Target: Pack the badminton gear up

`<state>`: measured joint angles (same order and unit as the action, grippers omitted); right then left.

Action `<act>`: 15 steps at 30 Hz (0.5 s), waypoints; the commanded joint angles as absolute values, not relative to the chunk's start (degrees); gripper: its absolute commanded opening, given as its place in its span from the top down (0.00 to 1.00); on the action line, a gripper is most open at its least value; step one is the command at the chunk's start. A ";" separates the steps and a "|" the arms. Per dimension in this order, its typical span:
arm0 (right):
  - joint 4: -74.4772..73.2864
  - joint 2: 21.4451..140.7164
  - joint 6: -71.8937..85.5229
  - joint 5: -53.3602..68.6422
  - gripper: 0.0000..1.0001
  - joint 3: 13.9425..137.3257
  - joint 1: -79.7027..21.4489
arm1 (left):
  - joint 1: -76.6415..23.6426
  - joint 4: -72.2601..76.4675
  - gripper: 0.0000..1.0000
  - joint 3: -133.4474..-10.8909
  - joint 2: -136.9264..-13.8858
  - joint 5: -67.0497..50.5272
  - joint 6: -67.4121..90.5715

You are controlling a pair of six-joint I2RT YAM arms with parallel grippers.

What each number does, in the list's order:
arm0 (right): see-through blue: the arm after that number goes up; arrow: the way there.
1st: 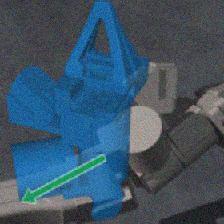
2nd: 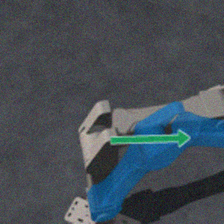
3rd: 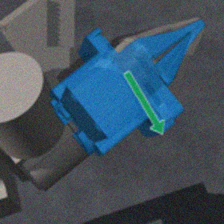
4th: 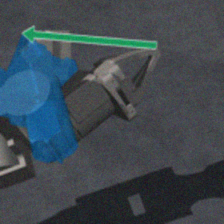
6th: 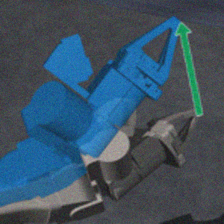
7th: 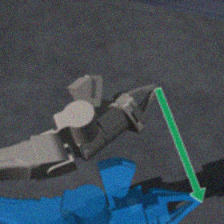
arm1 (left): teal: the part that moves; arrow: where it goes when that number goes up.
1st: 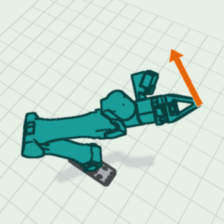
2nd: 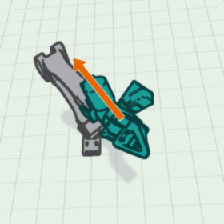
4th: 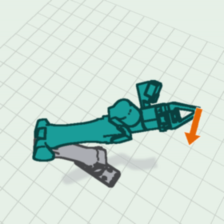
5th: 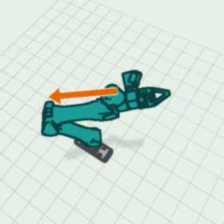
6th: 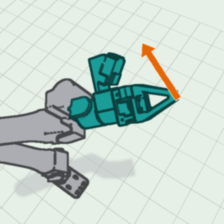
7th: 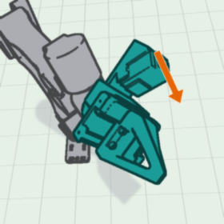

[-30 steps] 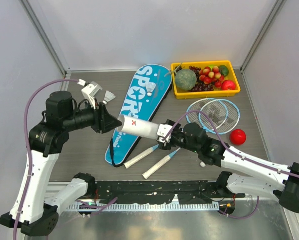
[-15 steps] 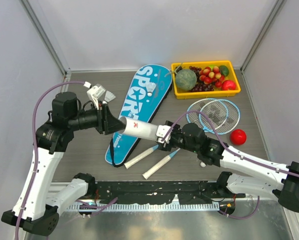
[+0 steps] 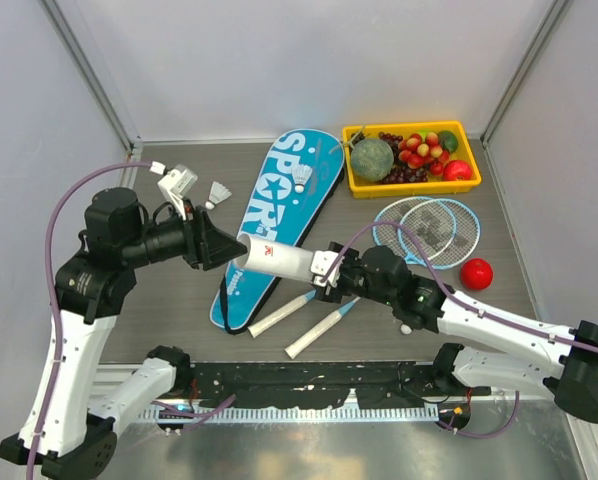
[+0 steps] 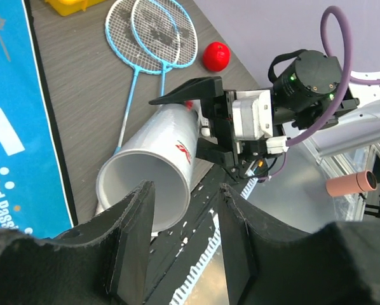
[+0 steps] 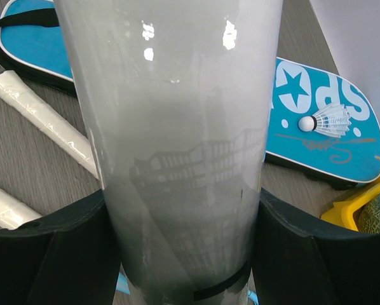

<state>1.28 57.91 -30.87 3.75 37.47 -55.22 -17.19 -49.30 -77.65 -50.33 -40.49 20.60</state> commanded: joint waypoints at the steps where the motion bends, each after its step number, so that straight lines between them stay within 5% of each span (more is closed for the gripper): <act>1: 5.71 58.27 -30.32 4.39 0.66 39.99 -55.28 | -17.23 -46.67 0.53 -75.77 -50.36 -43.68 21.97; 15: 6.50 59.85 -30.14 4.31 0.66 40.69 -55.28 | -17.23 -41.22 0.63 -67.33 -50.62 -46.14 25.31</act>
<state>0.30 60.18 -30.83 3.64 37.50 -55.07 -17.10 -44.27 -68.34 -50.76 -44.14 24.34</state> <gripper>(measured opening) 0.704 0.406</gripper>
